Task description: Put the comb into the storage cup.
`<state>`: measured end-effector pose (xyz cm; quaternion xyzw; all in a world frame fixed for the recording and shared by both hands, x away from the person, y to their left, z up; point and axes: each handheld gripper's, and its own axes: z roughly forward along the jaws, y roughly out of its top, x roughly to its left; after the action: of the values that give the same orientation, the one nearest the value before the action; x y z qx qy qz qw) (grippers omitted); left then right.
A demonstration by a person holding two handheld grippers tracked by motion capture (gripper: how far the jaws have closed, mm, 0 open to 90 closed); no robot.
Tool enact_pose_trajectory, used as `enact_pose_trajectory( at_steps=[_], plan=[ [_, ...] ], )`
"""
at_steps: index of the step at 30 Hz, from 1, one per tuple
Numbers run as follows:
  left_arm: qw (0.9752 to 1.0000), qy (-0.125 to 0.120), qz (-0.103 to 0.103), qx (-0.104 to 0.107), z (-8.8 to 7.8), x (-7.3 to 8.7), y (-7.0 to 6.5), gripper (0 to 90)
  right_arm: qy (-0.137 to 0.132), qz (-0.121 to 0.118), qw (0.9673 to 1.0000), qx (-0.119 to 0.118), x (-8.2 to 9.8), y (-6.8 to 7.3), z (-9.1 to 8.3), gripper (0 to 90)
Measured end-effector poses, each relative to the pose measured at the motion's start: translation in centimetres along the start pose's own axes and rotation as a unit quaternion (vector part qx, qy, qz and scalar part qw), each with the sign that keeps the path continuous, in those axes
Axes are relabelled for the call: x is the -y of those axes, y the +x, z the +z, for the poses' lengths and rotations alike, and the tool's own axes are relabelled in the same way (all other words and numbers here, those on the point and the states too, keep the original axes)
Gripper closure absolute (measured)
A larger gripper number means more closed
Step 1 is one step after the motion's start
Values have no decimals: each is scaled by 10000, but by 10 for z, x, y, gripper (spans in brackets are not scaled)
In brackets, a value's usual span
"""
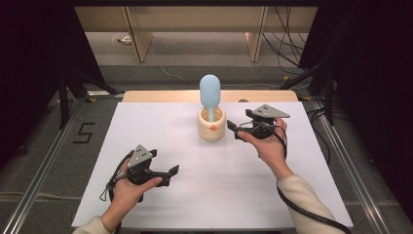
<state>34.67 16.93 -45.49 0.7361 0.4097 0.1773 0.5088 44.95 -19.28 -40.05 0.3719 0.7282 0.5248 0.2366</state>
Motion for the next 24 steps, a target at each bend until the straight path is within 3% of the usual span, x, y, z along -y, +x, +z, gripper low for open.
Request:
enact_pose_trajectory(
  at_steps=[16,20,24],
  plan=[
    [10000,-20,3,-41,-1,0,1,0,80,-23,10000,-20,20,-4,-29,146],
    [10000,-35,4,-36,-1,0,1,0,61,90,9998,-172,26,-4,-37,148],
    [10000,-19,8,-9,-1,1,1,0,91,43,9997,-211,31,-3,-43,148]
  ],
)
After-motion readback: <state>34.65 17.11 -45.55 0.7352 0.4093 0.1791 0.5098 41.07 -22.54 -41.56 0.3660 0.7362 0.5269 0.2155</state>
